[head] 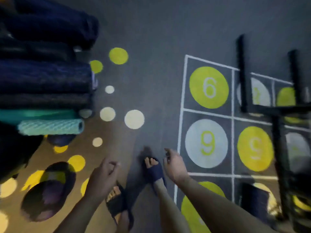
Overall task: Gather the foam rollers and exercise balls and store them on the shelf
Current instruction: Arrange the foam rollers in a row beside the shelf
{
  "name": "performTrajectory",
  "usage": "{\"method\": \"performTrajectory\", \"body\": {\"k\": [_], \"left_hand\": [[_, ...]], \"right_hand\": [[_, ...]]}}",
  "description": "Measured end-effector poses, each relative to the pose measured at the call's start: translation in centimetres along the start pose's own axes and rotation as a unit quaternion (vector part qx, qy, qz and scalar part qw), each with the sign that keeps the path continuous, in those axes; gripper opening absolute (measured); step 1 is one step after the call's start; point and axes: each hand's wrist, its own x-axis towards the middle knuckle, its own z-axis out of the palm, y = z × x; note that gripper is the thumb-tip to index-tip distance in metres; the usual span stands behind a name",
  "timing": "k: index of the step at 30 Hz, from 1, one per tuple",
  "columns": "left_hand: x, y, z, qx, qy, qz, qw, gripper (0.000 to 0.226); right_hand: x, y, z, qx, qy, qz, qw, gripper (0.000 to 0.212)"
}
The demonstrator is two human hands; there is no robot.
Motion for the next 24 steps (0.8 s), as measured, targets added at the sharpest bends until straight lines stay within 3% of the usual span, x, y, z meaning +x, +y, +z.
{"method": "performTrajectory", "body": {"k": [2,4,7,9,12,18,24], "left_hand": [[-1.0,3.6,4.2,0.052,-0.07,0.038,0.995,0.026],[-2.2,7.1,9.0,0.121,-0.118,0.092,0.981,0.031],[-3.7,11.3,18.1,0.153,-0.177,0.164,0.958,0.015],[-5.1,12.7,25.3,0.177,-0.218,0.203,0.938,0.034],[-7.8,13.3,36.0,0.208,-0.282,0.215,0.912,0.051],[-15.9,16.9,54.6,0.26,-0.38,0.209,0.863,0.059],[-19.2,19.7,69.1,0.32,-0.406,0.258,0.817,0.075]], "right_hand": [[-0.6,5.3,-2.5,0.048,0.036,0.06,0.996,0.028],[-1.5,10.7,-4.6,0.086,0.069,0.127,0.986,0.034],[-3.5,19.8,-5.5,0.164,0.095,0.218,0.957,0.04],[-5.5,26.3,-5.0,0.22,0.117,0.268,0.931,0.038],[-8.7,36.1,-3.6,0.296,0.12,0.335,0.886,0.031],[-15.2,56.5,-2.8,0.386,0.15,0.413,0.811,0.029],[-19.9,70.8,-3.4,0.455,0.225,0.49,0.709,0.033]]}}
